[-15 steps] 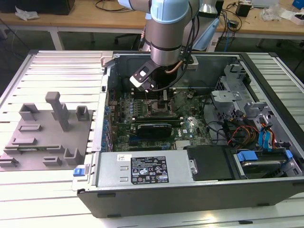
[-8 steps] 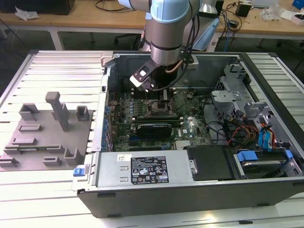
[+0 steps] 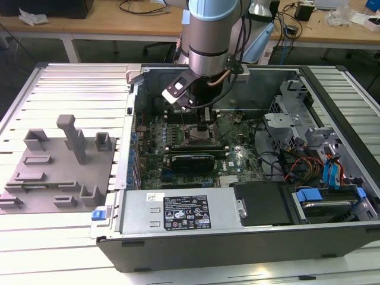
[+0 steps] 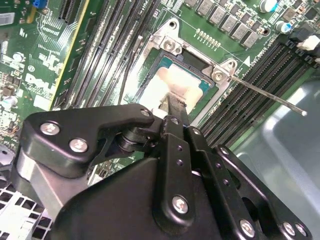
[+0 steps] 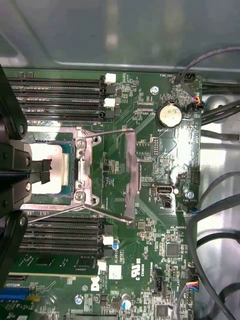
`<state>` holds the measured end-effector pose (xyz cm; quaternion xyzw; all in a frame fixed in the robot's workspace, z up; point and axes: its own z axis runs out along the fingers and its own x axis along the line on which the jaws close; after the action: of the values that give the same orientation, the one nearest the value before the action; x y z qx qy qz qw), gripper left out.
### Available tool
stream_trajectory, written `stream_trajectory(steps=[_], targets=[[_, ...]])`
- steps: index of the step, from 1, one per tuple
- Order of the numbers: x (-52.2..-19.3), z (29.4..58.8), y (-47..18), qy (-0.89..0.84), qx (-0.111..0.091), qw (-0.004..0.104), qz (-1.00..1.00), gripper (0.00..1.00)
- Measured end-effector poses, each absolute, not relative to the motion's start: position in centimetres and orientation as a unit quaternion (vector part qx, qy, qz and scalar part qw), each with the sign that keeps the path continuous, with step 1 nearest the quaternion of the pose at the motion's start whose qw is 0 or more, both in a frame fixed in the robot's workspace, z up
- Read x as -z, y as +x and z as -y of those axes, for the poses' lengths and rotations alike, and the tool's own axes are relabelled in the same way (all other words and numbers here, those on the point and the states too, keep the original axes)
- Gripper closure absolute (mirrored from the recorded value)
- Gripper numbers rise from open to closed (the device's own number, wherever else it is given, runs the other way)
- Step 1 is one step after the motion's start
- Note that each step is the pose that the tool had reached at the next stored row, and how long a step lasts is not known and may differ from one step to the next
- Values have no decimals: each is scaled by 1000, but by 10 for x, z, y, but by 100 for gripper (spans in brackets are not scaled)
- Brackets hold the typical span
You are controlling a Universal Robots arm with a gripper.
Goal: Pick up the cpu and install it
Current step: 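Place the cpu into insertion slot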
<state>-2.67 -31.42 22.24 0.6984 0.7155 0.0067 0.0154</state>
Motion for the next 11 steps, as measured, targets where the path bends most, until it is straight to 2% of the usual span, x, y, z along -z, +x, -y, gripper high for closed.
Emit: stream_trajectory(steps=[11], targets=[[-244,314,-27,702,-2,20,-712,89]])
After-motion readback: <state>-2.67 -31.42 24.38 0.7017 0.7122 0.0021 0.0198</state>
